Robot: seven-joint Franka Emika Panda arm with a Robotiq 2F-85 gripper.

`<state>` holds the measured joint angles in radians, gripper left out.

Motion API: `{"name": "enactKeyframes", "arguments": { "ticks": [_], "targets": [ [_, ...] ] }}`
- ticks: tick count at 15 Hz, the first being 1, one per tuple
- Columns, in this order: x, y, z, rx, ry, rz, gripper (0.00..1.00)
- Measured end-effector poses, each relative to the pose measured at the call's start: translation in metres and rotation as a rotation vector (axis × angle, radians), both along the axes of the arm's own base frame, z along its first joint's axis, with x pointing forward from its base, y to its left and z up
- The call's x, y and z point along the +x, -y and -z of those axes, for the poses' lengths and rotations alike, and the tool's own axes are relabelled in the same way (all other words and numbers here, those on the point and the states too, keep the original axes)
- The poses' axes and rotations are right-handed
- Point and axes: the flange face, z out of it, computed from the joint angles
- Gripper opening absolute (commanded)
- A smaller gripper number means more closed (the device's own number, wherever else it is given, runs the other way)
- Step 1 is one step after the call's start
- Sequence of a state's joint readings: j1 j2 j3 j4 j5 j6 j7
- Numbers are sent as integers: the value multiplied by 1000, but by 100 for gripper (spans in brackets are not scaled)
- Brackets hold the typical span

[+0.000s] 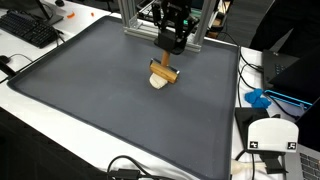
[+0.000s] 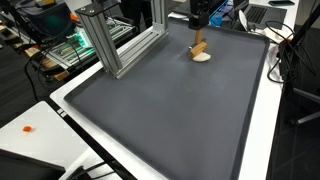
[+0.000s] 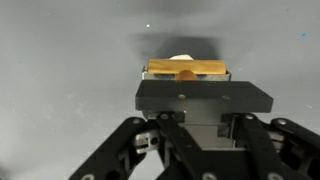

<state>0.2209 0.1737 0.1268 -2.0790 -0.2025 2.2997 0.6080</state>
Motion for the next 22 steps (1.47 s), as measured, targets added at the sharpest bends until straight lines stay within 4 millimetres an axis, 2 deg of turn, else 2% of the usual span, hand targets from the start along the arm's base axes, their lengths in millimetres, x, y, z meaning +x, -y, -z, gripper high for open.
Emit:
{"name": "enactKeyframes", "arguments": {
  "ticks": [11, 22],
  "targets": [
    [-4, -1, 3, -20, -39, -82, 22],
    [6, 12, -10, -38, -28, -536, 22]
  ]
}}
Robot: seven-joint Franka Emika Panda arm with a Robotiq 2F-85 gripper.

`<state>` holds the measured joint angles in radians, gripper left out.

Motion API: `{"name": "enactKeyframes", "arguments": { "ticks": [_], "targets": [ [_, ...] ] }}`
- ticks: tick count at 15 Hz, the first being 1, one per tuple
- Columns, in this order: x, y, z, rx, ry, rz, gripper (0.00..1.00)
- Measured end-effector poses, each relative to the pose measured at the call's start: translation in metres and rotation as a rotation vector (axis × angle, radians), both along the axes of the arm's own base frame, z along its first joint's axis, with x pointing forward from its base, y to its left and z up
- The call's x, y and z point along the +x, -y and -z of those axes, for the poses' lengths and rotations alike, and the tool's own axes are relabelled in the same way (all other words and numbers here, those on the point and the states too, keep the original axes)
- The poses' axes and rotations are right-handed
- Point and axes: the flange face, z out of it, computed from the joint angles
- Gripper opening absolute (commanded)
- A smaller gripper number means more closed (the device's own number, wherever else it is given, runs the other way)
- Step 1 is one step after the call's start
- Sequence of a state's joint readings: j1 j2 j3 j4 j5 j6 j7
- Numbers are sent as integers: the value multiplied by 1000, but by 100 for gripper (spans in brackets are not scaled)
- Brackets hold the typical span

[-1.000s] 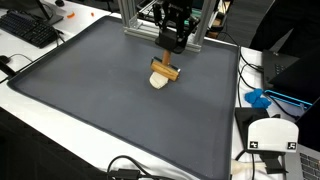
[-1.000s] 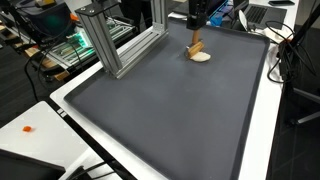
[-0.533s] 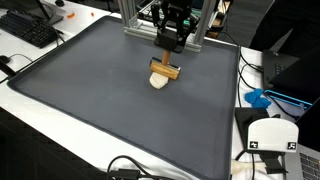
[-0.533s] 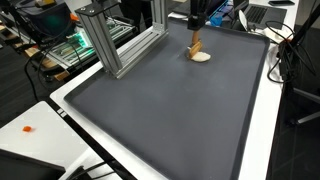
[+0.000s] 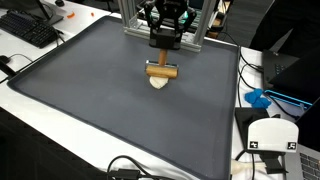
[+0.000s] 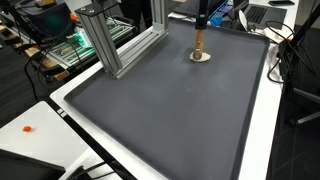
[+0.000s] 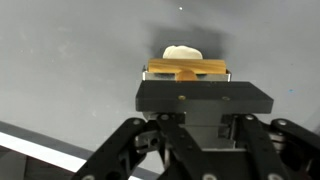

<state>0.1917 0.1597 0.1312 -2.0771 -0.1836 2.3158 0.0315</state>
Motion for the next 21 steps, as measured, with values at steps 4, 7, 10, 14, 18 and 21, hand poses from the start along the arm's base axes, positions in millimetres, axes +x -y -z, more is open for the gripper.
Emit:
{"name": "enactKeyframes", "arguments": {
  "ticks": [4, 7, 10, 14, 18, 21],
  "targets": [
    [1, 5, 0, 15, -32, -171, 22],
    [1, 7, 3, 5, -48, -275, 22],
    [2, 7, 6, -6, -45, -324, 22],
    [1, 5, 8, -10, -29, -352, 22],
    [0, 1, 10, 3, 14, -358, 22],
    [0, -3, 12, 19, 56, -342, 22]
  ]
}}
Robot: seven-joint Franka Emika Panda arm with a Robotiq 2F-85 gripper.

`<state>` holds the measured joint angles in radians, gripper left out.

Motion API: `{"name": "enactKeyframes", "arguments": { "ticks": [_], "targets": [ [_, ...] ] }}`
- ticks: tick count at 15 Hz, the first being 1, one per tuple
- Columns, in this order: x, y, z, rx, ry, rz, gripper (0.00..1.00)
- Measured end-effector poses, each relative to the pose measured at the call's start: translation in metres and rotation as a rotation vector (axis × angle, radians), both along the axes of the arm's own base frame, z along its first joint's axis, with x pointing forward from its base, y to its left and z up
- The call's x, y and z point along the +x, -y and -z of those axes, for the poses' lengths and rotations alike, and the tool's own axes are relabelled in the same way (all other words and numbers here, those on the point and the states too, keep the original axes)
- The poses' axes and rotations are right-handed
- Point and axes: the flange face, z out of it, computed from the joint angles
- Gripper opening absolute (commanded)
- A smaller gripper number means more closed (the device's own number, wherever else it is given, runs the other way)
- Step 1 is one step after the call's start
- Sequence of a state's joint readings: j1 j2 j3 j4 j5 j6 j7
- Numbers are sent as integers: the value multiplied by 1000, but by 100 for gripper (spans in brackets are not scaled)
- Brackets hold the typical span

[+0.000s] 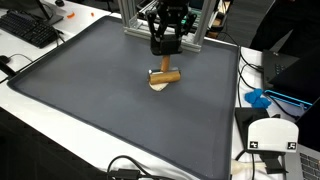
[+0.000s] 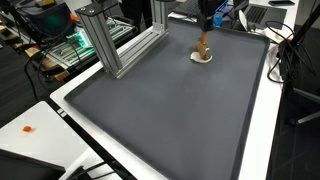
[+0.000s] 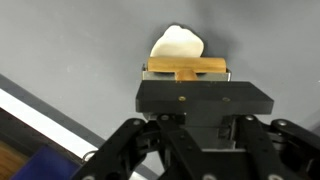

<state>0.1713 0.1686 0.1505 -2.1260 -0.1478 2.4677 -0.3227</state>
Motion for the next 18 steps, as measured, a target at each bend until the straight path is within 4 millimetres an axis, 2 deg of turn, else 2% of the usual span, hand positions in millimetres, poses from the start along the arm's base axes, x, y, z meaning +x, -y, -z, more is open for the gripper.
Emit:
{"name": "enactKeyframes", "arguments": {
  "ticks": [7, 12, 18],
  "targets": [
    [-3, -13, 8, 25, 78, 80, 22],
    [-5, -21, 11, 29, 113, 210, 22],
    [-2, -17, 9, 83, 108, 392, 22]
  ]
}}
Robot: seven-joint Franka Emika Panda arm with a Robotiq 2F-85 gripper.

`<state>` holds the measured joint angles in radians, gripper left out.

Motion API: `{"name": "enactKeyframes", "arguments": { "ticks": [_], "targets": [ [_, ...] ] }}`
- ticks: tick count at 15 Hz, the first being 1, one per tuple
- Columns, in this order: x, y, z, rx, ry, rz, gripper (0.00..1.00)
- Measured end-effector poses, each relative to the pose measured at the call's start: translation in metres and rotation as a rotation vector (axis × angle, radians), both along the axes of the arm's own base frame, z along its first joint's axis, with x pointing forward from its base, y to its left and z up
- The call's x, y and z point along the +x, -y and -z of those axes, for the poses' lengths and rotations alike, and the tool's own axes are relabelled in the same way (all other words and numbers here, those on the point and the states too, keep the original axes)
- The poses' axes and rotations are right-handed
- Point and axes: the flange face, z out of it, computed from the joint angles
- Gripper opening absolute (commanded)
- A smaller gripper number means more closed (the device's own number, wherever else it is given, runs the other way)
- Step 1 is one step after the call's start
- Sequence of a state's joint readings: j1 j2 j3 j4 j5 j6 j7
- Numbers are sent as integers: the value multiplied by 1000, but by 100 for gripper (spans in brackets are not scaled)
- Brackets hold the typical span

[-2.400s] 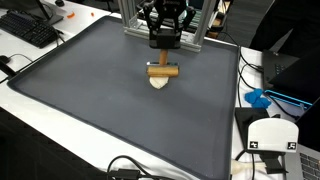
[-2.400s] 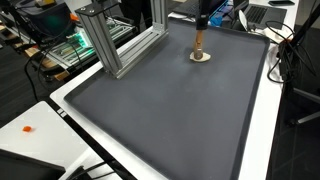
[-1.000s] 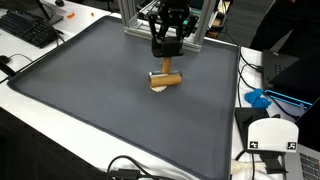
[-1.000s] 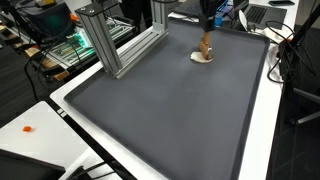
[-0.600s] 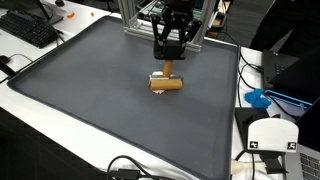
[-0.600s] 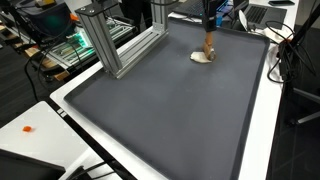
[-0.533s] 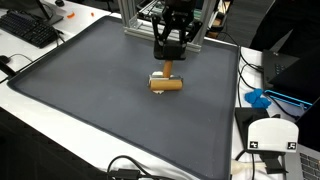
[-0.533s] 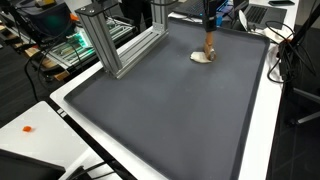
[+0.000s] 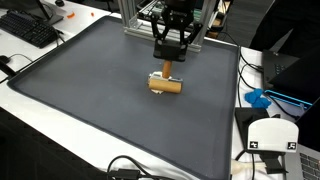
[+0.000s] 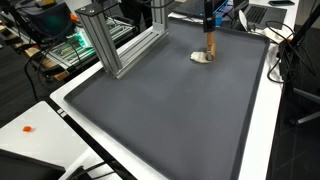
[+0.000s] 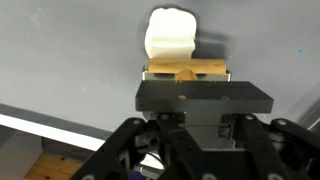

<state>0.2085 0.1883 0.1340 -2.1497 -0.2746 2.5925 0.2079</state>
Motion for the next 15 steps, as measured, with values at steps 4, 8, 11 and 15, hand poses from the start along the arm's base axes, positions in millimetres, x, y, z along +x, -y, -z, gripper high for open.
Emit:
{"name": "enactKeyframes", "arguments": {
  "ticks": [4, 8, 11, 15],
  "targets": [
    [5, 6, -8, 60, -25, 123, 22],
    [8, 12, -22, 95, -45, 264, 22],
    [5, 16, -32, 93, -94, 383, 22],
    [0, 18, -35, 93, -148, 531, 22]
  ]
}}
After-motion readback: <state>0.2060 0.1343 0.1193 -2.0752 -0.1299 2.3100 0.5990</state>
